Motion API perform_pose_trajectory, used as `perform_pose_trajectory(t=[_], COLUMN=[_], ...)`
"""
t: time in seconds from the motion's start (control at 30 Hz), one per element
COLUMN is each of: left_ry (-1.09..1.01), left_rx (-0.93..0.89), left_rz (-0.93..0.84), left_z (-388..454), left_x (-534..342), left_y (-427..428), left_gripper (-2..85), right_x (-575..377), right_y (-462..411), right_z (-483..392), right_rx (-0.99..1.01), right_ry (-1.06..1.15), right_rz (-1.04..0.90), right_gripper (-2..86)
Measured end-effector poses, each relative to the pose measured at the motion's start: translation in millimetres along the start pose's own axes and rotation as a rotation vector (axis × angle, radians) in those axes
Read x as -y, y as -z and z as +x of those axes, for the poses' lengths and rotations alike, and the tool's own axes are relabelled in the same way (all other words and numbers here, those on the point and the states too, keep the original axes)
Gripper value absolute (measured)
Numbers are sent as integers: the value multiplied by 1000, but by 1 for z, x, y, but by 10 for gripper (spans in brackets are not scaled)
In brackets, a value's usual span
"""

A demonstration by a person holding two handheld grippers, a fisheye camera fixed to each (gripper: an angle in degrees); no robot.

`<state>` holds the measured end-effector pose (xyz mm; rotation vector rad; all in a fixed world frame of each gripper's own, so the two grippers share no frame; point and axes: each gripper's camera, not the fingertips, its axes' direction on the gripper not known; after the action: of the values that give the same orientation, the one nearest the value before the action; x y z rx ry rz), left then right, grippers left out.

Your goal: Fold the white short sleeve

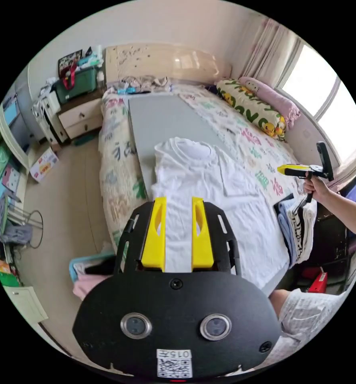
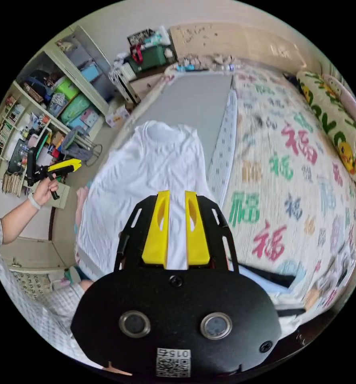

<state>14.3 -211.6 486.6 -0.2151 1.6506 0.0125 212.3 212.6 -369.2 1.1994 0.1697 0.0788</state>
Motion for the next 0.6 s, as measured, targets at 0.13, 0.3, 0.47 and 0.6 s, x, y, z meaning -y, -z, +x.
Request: perform_pose_trajectory(t=[0.13, 0.3, 0.47, 0.6], left_ry=[220, 483, 503, 505], left_rx=[-19, -76, -161, -163], left_rz=[-247, -421, -434, -420], left_z=[-31, -55, -60, -66], left_x=[-137, -267, -297, -308], left_y=[-31, -36, -50, -57], left_gripper=[104, 117, 113, 93], right_x=[-106, -187, -200, -197], right_y=[-29, -40, -48, -47], right_z=[15, 20, 22, 21], right_rx=[17, 52, 69, 70], right_ry=[-157, -348, -394, -403], right_rz=[-260, -436, -480, -490], right_gripper=[83, 95, 99, 96])
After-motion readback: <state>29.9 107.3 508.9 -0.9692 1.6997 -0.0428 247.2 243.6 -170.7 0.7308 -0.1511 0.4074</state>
